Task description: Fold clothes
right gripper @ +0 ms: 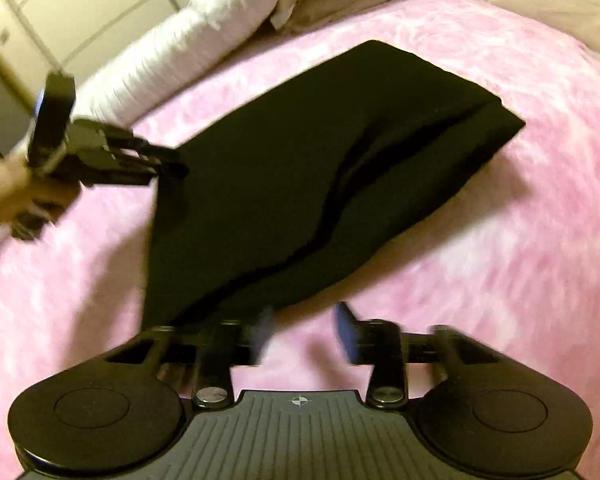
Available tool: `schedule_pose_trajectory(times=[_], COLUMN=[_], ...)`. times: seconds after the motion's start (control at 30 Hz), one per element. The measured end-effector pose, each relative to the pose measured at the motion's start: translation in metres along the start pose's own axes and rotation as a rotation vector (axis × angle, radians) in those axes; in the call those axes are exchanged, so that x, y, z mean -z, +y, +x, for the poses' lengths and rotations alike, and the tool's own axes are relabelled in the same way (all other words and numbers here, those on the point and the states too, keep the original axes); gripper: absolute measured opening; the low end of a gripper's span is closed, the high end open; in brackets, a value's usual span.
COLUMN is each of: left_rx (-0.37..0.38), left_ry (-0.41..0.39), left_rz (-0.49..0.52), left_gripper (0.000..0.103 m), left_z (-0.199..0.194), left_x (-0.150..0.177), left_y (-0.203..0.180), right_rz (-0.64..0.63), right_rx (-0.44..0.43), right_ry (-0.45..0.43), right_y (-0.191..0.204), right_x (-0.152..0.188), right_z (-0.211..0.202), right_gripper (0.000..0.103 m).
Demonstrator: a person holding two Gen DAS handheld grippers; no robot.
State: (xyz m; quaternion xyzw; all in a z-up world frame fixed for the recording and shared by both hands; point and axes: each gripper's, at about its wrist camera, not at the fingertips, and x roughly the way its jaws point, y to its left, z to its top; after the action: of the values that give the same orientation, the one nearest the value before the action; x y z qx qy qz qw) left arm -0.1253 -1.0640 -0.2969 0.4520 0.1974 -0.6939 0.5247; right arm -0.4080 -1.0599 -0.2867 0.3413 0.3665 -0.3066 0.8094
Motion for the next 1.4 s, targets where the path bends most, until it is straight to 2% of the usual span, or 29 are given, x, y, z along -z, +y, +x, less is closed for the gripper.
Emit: schedule_pose_trajectory(times=[0.03, 0.2, 0.23, 0.3, 0.4, 0.47, 0.53, 0.6, 0.67, 0.7, 0.83, 0.9, 0.93, 0.97, 1.07, 1.13, 1.27, 1.4], left_rx=[0.003, -0.039, -0.047, -0.061, -0.086, -0.115, -0.145, -0.174, -0.203, -0.217, -0.277, -0.287, -0.287, -0.282, -0.224, -0.182, -0.09, 0.054], left_ry=[-0.016, -0.026, -0.024, -0.02, -0.031, -0.058, -0.081, -0.102, -0.116, -0.123, -0.15, -0.157, -0.16, -0.159, -0.155, -0.152, -0.144, -0.137], left_rz=[0.001, 0.081, 0.091, 0.105, 0.133, 0.233, 0.381, 0.536, 0.646, 0.695, 0.896, 0.99, 1.024, 1.049, 1.034, 1.016, 0.974, 0.894], left_gripper=[0.03, 0.031, 0.032, 0.032, 0.037, 0.051, 0.061, 0.063, 0.063, 0.063, 0.063, 0.06, 0.05, 0.031, 0.016, 0.012, 0.01, 0.009], left_z=[-0.009, -0.038, -0.041, -0.046, -0.054, -0.057, -0.051, -0.044, -0.031, -0.024, 0.003, 0.016, 0.021, 0.026, 0.004, -0.015, -0.056, -0.114], left_x=[0.005, 0.04, 0.047, 0.06, 0.073, 0.079, 0.083, 0.087, 0.086, 0.085, 0.079, 0.074, 0.071, 0.068, 0.06, 0.055, 0.048, 0.052], left_y=[0.0, -0.009, -0.01, -0.013, -0.022, -0.036, -0.052, -0.069, -0.079, -0.082, -0.095, -0.097, -0.097, -0.097, -0.112, -0.122, -0.15, -0.222], right_rz=[-0.008, -0.05, -0.113, -0.338, -0.579, -0.739, -0.899, -1.031, -1.039, -1.033, -1.02, -0.978, -0.953, -0.934, -0.926, -0.923, -0.901, -0.86], right_rx=[-0.002, -0.013, -0.003, 0.046, 0.141, 0.205, 0.269, 0.338, 0.379, 0.382, 0.333, 0.278, 0.248, 0.225, 0.202, 0.209, 0.238, 0.325], right_ry=[-0.002, -0.012, -0.019, -0.032, 0.006, 0.032, 0.058, 0.08, 0.093, 0.098, 0.089, 0.077, 0.068, 0.063, 0.038, 0.034, 0.067, 0.129], right_y=[0.012, 0.071, 0.087, 0.123, 0.144, 0.158, 0.172, 0.181, 0.172, 0.167, 0.15, 0.146, 0.142, 0.139, 0.128, 0.119, 0.096, 0.072], right_x=[0.001, 0.009, 0.01, 0.013, 0.021, 0.027, 0.033, 0.037, 0.031, 0.028, 0.028, 0.021, 0.016, 0.009, -0.004, -0.007, 0.004, 0.031], right_z=[0.002, 0.014, 0.018, 0.032, 0.066, 0.088, 0.111, 0.129, 0.128, 0.126, 0.11, 0.094, 0.08, 0.069, 0.039, 0.018, -0.028, -0.061], right_gripper=[0.076, 0.076, 0.076, 0.076, 0.076, 0.076, 0.076, 0.076, 0.07, 0.058, 0.031, 0.023, 0.019, 0.018, 0.015, 0.013, 0.013, 0.013])
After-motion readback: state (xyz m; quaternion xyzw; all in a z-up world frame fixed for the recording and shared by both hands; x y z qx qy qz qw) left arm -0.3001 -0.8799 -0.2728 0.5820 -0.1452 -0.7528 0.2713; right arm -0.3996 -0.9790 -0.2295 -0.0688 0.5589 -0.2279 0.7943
